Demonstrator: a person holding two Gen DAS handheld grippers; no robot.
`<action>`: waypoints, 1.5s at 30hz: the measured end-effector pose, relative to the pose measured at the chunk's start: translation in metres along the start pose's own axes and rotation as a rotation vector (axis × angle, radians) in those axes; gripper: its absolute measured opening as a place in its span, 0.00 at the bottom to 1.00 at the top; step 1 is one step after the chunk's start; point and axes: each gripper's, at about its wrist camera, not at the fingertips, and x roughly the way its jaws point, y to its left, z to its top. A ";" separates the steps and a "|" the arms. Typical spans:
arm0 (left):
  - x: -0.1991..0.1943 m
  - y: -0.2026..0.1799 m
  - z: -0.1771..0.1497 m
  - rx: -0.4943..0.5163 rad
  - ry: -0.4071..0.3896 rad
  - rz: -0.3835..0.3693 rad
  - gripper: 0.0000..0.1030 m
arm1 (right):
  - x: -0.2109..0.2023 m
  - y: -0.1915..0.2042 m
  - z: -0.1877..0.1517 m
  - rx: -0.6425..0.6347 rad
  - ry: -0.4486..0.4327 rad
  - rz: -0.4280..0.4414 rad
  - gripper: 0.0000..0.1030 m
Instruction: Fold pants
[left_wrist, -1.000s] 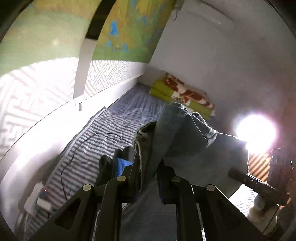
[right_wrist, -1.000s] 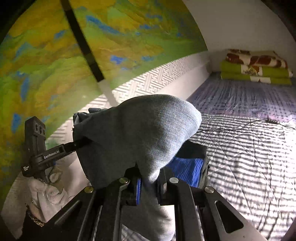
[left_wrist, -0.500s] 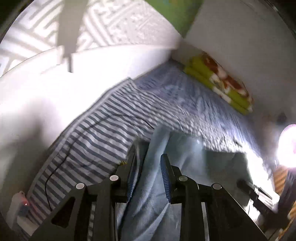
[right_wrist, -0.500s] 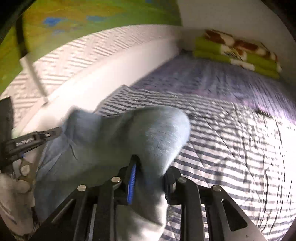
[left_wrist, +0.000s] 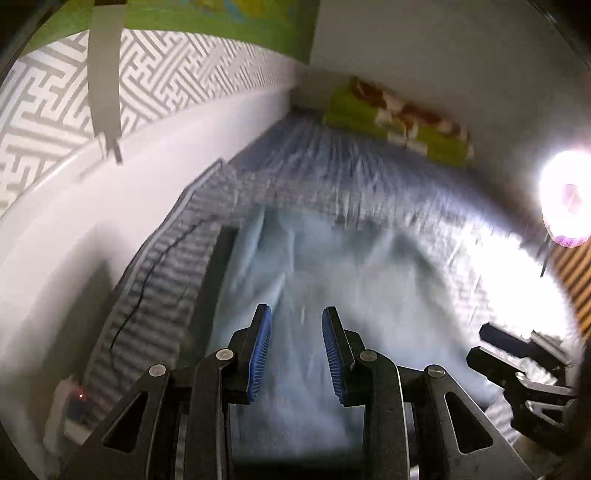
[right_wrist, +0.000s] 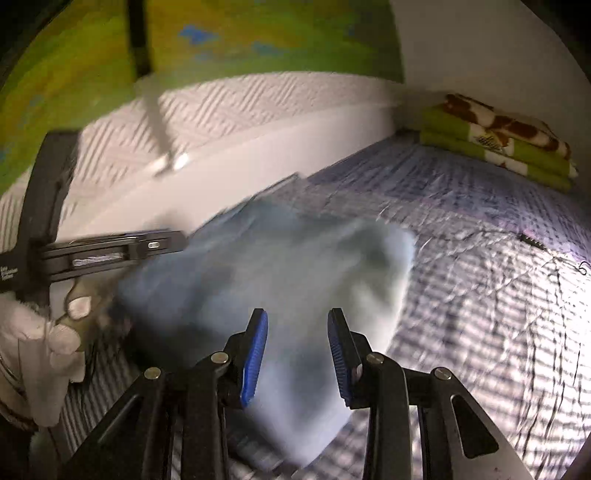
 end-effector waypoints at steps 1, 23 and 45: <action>0.000 -0.004 -0.010 0.024 0.017 0.035 0.30 | 0.003 0.008 -0.008 -0.015 0.022 0.005 0.30; -0.168 -0.036 -0.175 -0.110 0.023 0.096 0.48 | -0.164 0.049 -0.146 -0.039 0.143 -0.078 0.30; -0.413 -0.200 -0.335 -0.037 -0.224 0.041 0.99 | -0.407 0.073 -0.254 0.052 -0.099 -0.178 0.78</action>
